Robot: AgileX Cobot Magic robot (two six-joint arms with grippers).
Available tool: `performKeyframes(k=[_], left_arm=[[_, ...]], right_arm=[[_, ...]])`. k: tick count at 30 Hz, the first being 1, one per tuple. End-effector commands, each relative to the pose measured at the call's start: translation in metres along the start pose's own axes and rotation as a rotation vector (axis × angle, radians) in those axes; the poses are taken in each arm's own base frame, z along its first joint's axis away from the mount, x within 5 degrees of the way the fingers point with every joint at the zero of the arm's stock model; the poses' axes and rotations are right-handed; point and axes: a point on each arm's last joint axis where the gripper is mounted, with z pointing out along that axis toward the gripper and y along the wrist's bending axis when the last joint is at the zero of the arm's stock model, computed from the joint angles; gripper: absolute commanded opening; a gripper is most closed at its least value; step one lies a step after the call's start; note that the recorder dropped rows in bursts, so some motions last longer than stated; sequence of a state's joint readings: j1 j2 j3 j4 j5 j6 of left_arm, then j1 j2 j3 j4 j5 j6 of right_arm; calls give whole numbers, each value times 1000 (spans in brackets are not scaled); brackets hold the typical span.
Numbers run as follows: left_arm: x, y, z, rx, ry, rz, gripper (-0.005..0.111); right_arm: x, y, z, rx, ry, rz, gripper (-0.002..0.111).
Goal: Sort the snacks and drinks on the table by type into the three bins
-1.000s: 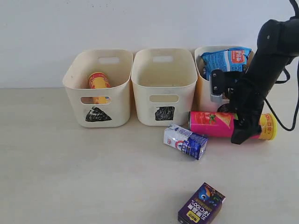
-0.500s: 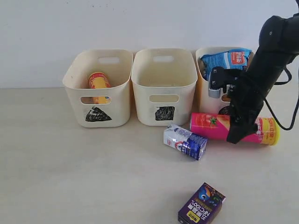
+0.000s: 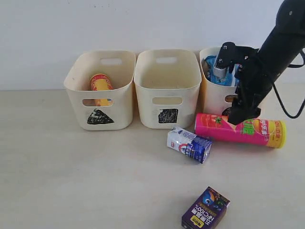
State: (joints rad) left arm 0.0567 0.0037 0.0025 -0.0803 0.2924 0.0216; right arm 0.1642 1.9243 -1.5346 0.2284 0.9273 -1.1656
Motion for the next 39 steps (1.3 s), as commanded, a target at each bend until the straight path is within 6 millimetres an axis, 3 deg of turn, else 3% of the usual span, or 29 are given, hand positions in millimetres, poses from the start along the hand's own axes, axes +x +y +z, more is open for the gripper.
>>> performKeyframes(k=[1,4,8,12,16,19,24,26,30,39], left_arm=[[-2,0,-1,4,-14,-7,4],[-2,0,-1,4,-14,-7,4],[-2,0,-1,4,-14,-7,4],[-2,0,-1,4,-14,-7,4],[-2,0,-1,4,-14,-7,4],[-2,0,-1,4,-14,-7,4],[-2,0,-1,4,-14,-7,4],[-2,0,-1,4,-14,-7,4],[-2,0,-1,4,-14,-7,4],[-2,0,-1,4,-14,-7,4]], right_arm=[[2,13,-16,-119,31,47,84],[6,21,-20,-193,91,117,84],[30,12,-35,-75,276,318,81],[53,0,-53,-69,203,467,72],[78,-12,-60,-80,152,568,72],[93,-12,-57,-114,136,500,72],[99,10,-34,-262,65,42,72],[98,12,-25,-230,4,-36,72],[101,4,-12,-62,-14,-12,72],[101,3,-7,-13,-42,-33,72]])
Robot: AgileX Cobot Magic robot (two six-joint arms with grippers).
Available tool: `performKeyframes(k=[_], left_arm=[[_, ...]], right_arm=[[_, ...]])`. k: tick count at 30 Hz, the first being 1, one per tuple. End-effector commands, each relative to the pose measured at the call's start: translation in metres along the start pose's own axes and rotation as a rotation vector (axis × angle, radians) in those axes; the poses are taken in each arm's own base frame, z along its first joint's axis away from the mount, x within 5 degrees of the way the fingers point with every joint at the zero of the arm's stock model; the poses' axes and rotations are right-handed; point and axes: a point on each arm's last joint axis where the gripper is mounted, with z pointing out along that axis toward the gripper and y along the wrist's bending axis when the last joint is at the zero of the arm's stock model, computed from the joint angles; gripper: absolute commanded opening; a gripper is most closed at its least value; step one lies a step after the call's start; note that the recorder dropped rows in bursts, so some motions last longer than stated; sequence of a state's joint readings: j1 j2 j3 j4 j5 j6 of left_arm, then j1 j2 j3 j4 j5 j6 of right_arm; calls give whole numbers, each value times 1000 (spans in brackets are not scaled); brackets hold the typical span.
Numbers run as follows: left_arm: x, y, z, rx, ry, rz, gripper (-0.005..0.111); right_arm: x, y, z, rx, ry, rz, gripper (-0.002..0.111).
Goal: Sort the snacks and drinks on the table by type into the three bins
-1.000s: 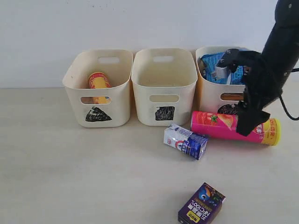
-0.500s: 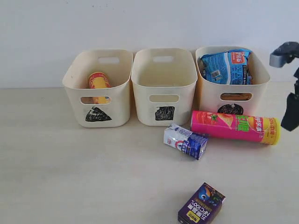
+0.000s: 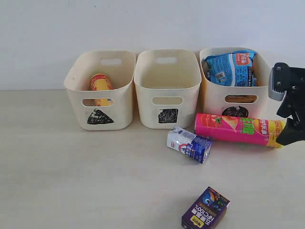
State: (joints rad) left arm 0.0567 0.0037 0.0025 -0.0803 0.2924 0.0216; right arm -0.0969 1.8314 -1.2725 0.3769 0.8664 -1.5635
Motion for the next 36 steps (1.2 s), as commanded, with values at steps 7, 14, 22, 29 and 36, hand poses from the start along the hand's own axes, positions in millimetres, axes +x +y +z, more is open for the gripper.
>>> performKeyframes(k=[7,14,22,29,36], left_arm=[[-2,0,-1,4,-14,-7,4],[-2,0,-1,4,-14,-7,4],[-2,0,-1,4,-14,-7,4],[-2,0,-1,4,-14,-7,4],[-2,0,-1,4,-14,-7,4]], right_arm=[[0,0,21,-45,-49,23,72],[2,-8,26,31,-41,5,72],[10,-7,50,-22,-23,10,72],[10,4,52,-149,-31,11,71],[5,19,46,-307,-28,80,71]])
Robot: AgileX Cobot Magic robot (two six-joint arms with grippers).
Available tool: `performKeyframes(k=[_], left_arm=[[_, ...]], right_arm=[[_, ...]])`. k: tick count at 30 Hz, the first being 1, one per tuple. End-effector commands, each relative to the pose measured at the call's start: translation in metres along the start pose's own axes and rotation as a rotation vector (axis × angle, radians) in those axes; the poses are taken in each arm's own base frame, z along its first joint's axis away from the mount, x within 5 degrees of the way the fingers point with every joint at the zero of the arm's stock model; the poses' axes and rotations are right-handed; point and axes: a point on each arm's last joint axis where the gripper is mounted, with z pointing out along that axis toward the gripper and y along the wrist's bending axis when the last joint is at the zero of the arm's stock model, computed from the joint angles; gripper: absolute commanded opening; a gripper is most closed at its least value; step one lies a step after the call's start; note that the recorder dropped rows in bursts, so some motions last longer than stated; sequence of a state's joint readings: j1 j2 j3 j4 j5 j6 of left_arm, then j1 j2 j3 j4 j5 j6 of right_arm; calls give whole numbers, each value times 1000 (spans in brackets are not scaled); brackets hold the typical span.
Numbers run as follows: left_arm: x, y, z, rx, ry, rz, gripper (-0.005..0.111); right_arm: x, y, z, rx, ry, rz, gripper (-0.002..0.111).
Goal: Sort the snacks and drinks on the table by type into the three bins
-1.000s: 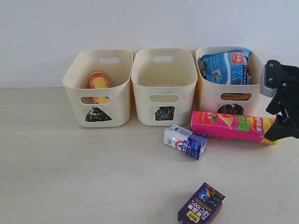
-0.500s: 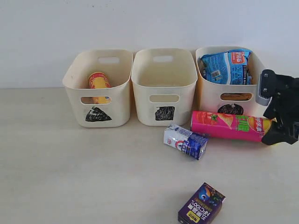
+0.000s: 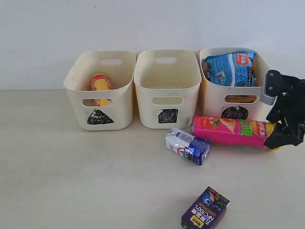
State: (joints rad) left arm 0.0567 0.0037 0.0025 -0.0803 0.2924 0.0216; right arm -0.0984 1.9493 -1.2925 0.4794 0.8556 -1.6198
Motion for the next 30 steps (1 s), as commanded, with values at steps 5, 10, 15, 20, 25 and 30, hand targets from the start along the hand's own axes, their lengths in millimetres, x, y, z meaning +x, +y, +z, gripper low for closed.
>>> performKeyframes(k=[5,10,15,20,25,30], left_arm=[[-2,0,-1,4,-14,-7,4],[-2,0,-1,4,-14,-7,4],[-2,0,-1,4,-14,-7,4],[-2,0,-1,4,-14,-7,4],[-2,0,-1,4,-14,-7,4],[-2,0,-1,4,-14,-7,4]], right_arm=[[-35,37,-12,-172,28,-52,71],[-63,40,-38,-2,-30,-120,72],[-62,32,-34,85,0,-51,73],[-55,25,-10,74,23,9,80],[-51,13,7,146,23,16,80],[-47,11,26,139,31,-13,80]])
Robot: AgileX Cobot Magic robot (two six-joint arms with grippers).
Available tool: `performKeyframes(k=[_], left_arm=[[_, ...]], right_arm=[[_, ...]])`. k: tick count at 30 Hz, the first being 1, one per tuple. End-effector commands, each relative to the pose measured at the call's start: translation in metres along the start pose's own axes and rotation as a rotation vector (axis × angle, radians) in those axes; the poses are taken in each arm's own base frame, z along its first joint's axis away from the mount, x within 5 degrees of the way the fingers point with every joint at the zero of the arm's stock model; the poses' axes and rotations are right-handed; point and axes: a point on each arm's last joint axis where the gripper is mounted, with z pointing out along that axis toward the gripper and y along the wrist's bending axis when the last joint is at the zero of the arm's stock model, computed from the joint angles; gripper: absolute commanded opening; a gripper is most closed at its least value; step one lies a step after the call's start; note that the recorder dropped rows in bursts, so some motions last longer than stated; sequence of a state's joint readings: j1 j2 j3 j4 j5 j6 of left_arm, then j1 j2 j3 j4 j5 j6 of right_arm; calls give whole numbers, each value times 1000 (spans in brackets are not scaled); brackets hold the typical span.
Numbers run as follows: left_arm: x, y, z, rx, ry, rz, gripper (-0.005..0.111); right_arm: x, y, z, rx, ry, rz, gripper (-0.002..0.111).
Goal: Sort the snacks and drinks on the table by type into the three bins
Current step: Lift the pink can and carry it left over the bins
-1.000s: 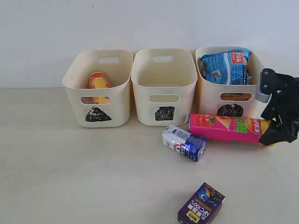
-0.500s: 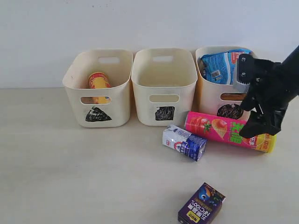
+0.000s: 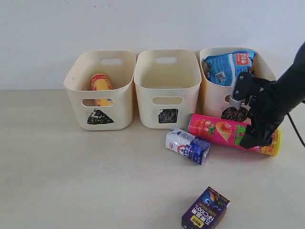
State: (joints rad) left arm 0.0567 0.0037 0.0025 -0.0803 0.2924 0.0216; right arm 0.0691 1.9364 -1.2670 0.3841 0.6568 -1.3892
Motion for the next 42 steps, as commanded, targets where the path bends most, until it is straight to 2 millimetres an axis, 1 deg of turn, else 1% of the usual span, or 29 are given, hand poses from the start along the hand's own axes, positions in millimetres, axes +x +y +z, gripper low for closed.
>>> performKeyframes(k=[1,8,13,15,16,18,19,21,22,23,25,27,31,35,39,42], left_arm=[[-2,0,-1,4,-14,-7,4],[-2,0,-1,4,-14,-7,4],[-2,0,-1,4,-14,-7,4],[-2,0,-1,4,-14,-7,4],[-2,0,-1,4,-14,-7,4],[-2,0,-1,4,-14,-7,4],[-2,0,-1,4,-14,-7,4],[-2,0,-1,4,-14,-7,4],[-2,0,-1,4,-14,-7,4],[-2,0,-1,4,-14,-7,4],[-2,0,-1,4,-14,-7,4],[-2,0,-1,4,-14,-7,4],[-2,0,-1,4,-14,-7,4],[-2,0,-1,4,-14,-7,4],[-2,0,-1,4,-14,-7,4],[-2,0,-1,4,-14,-7,4]], right_arm=[[2,-2,10,10,2,-29,80],[4,-6,19,49,5,-45,80],[10,-4,37,18,16,-22,79],[11,-3,40,16,19,-20,79],[11,-4,40,27,18,-20,76],[11,-5,39,35,16,-20,63],[11,-5,39,38,16,-20,50],[10,-4,38,19,19,-24,18],[11,-2,37,5,24,-36,-1],[10,-2,35,2,24,-40,2],[9,-1,30,-6,23,-47,0],[6,-3,21,11,13,-34,0],[-2,-2,-4,22,-9,-25,0],[-7,6,-29,-31,-15,-41,0],[-12,13,-54,-48,-25,-12,0],[-18,19,-79,-43,-48,-1,0]])
